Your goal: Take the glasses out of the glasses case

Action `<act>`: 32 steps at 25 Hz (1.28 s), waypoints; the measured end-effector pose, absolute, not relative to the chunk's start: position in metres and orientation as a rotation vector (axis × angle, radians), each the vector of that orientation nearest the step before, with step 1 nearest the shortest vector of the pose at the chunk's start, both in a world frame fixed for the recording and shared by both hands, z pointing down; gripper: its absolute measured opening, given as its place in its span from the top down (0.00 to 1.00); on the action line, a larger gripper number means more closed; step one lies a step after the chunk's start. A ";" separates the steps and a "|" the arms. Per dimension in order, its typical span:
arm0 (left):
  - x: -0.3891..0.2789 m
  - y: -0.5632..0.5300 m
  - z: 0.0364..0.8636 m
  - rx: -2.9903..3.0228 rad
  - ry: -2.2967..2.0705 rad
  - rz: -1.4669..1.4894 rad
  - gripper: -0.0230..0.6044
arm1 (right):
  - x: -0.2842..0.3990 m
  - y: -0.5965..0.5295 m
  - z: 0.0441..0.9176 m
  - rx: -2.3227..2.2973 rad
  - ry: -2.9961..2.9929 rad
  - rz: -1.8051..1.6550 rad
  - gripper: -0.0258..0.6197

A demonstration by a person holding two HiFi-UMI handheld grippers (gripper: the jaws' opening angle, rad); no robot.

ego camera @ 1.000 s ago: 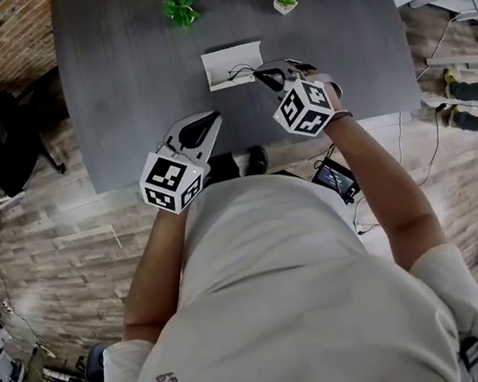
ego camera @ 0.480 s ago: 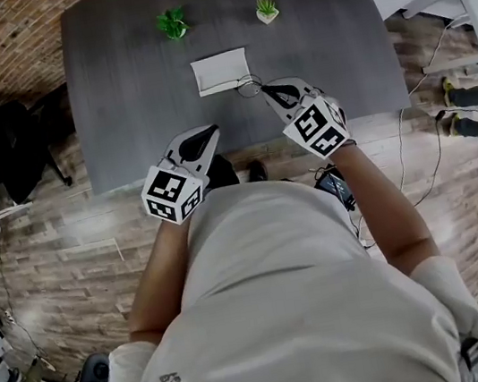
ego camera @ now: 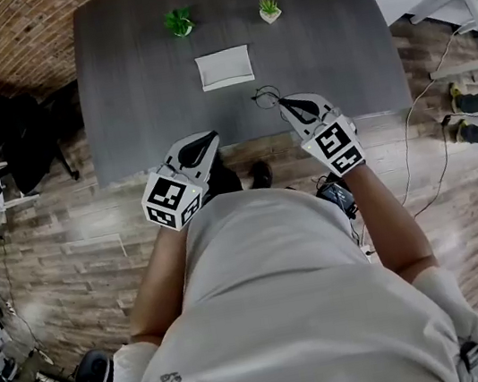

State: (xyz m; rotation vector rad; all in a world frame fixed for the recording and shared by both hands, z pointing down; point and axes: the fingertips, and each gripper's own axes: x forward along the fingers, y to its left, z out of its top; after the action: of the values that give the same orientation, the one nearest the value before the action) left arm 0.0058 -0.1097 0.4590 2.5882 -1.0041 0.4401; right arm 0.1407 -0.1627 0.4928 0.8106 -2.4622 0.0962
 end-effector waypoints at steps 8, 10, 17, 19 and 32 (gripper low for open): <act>0.004 -0.099 0.447 2.630 -0.918 0.428 0.95 | 0.139 -0.146 0.480 0.920 -2.478 0.141 0.94; 0.002 -0.100 0.443 2.653 -0.887 0.432 0.95 | 0.137 -0.145 0.478 0.951 -2.471 0.151 0.94; -0.033 -0.094 0.431 2.684 -0.803 0.386 0.95 | 0.113 -0.135 0.463 1.065 -2.448 0.143 0.94; -0.049 -0.093 0.424 2.692 -0.785 0.361 0.95 | 0.101 -0.130 0.456 1.097 -2.442 0.138 0.94; -0.158 -0.084 0.414 2.744 -0.697 0.346 0.95 | 0.019 -0.089 0.438 1.290 -2.383 0.169 0.94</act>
State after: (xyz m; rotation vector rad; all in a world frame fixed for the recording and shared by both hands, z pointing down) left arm -0.1580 -0.0845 0.4141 2.7440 -0.6972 0.3455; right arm 0.0187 -0.0887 0.4385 1.2902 -2.3825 0.1685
